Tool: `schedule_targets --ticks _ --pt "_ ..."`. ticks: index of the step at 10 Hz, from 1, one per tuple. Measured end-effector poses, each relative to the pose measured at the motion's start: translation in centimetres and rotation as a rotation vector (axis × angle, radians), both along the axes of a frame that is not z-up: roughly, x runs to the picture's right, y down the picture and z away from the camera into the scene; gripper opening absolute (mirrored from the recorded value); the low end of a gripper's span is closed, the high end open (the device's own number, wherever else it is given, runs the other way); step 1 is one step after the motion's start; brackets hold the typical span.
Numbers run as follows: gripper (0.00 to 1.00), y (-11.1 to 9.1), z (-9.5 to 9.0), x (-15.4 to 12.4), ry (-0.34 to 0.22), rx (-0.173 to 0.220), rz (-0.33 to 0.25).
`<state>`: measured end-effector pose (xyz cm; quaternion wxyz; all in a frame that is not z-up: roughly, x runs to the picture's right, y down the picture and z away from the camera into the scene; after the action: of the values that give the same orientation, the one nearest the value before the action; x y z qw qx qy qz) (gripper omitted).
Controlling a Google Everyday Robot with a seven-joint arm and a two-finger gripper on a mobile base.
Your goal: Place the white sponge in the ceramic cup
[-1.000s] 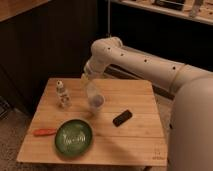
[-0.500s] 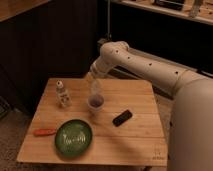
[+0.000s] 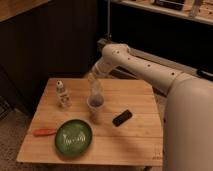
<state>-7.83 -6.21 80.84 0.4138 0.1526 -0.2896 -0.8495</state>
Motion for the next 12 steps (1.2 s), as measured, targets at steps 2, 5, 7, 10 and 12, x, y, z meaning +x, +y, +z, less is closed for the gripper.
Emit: schedule_targets --ticks 2,5,7,10,12 --pt "0.13 1.0 -0.7 -1.0 -0.004 -0.001 -0.005" --pt "0.13 1.1 -0.3 -0.8 -0.009 -0.012 -0.016" --pt "0.13 1.2 -0.4 -1.3 -0.017 -0.018 -0.03" --pt "0.13 1.7 -0.4 -1.3 -0.018 -0.028 -0.029" --pt "0.13 1.9 -0.4 -1.5 -0.025 -0.037 -0.041"
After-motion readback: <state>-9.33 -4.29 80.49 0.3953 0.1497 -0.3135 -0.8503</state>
